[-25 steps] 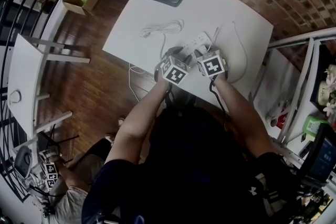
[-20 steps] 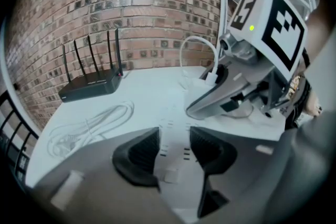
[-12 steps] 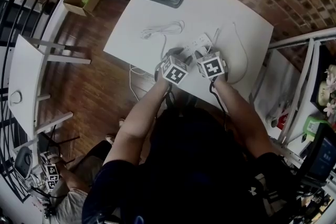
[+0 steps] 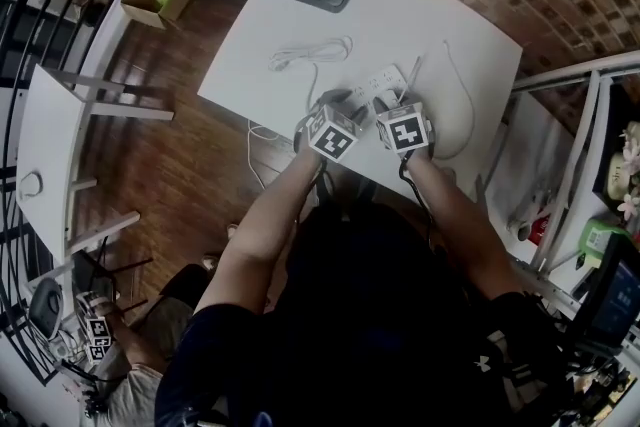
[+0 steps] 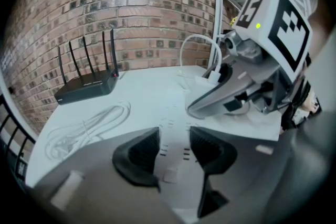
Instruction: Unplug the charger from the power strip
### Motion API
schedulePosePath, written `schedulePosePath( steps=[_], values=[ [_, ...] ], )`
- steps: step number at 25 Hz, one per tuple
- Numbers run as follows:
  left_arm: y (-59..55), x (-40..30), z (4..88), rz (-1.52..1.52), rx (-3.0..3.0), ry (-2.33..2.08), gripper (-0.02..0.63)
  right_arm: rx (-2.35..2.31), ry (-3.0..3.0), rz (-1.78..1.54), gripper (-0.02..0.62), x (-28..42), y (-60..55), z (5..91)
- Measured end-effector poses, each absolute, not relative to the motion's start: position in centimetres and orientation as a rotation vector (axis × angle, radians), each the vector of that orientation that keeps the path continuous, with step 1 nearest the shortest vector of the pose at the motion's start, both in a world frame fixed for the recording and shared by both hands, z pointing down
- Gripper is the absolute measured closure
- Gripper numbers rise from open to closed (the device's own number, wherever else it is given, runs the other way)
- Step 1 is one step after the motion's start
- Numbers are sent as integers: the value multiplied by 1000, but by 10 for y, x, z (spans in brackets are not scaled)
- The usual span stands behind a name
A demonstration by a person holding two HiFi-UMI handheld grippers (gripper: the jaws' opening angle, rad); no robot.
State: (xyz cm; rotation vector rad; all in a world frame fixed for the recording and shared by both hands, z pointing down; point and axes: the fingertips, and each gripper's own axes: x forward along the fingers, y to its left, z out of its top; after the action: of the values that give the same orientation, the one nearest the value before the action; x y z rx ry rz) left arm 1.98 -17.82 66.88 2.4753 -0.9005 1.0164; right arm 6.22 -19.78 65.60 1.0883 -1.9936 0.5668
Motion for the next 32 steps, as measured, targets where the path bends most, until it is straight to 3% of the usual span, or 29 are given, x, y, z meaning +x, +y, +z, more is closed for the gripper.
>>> schedulePosePath(
  steps=[13, 19, 26, 32],
  values=[
    [-181, 19, 670, 1006, 2481, -924, 417, 1122, -2044, 588, 454, 68, -194, 640],
    [-176, 16, 666, 979, 2450, -923, 420, 1193, -2105, 758, 454, 75, -188, 627],
    [-162, 10, 624, 726, 2430, -1024, 423, 1286, -2160, 1008, 454, 99, -174, 614],
    [-120, 16, 619, 734, 2463, -934, 428, 1385, -2191, 1154, 453, 126, -165, 605]
  ],
)
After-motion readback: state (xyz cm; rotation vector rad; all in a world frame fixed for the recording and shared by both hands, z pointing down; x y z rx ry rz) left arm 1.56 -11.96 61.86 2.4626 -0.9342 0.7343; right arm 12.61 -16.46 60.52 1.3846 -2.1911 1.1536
